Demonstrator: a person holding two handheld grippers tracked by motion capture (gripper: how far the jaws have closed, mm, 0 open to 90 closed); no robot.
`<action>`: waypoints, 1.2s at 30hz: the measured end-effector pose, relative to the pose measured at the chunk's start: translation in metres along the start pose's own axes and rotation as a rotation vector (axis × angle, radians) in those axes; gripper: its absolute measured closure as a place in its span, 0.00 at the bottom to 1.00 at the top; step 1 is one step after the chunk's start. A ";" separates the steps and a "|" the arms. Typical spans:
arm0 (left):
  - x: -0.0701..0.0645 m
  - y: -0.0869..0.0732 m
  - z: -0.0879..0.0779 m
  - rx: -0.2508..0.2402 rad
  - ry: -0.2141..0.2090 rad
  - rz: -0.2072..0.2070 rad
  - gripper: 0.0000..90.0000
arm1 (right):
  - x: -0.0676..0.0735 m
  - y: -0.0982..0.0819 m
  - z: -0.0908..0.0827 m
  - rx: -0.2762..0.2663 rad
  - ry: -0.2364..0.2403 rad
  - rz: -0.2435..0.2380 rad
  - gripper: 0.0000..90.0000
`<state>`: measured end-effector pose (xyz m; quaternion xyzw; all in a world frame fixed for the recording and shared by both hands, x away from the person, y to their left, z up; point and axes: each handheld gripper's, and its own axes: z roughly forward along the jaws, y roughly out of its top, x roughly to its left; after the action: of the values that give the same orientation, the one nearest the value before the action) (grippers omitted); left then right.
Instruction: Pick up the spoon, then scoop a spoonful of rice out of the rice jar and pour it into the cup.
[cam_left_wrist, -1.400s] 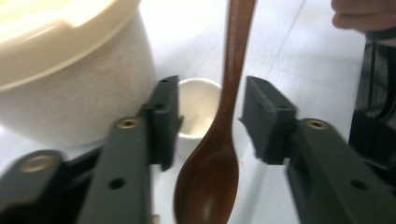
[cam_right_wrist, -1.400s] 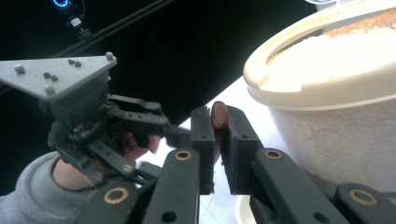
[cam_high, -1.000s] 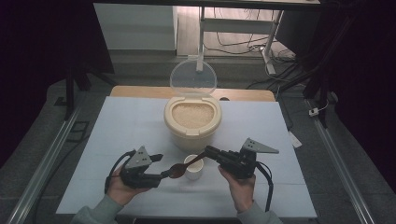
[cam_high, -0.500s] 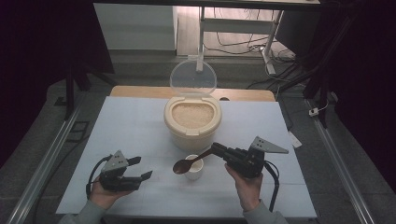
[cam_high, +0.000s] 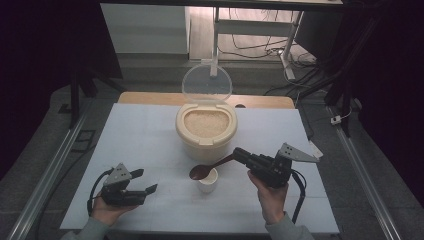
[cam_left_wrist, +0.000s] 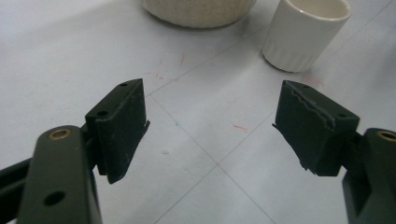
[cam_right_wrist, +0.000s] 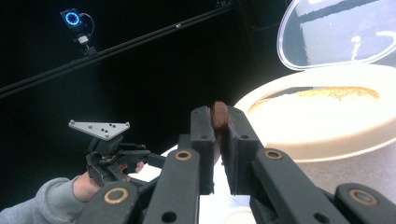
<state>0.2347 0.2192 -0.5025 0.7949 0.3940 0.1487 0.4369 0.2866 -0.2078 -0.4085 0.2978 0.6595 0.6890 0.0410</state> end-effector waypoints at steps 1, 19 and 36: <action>0.000 0.000 0.000 0.003 0.000 -0.003 0.26 | 0.001 0.001 -0.001 -0.003 0.001 -0.003 0.92; -0.001 0.000 0.003 0.018 0.007 0.005 0.25 | 0.000 0.035 -0.005 -0.092 -0.011 -0.009 0.92; 0.000 -0.001 0.004 0.028 0.007 0.011 0.24 | -0.037 0.074 0.013 -0.135 -0.188 -0.027 0.92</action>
<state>0.2363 0.2175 -0.5056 0.8024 0.3933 0.1485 0.4236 0.3477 -0.2227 -0.3531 0.3488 0.6089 0.7002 0.1317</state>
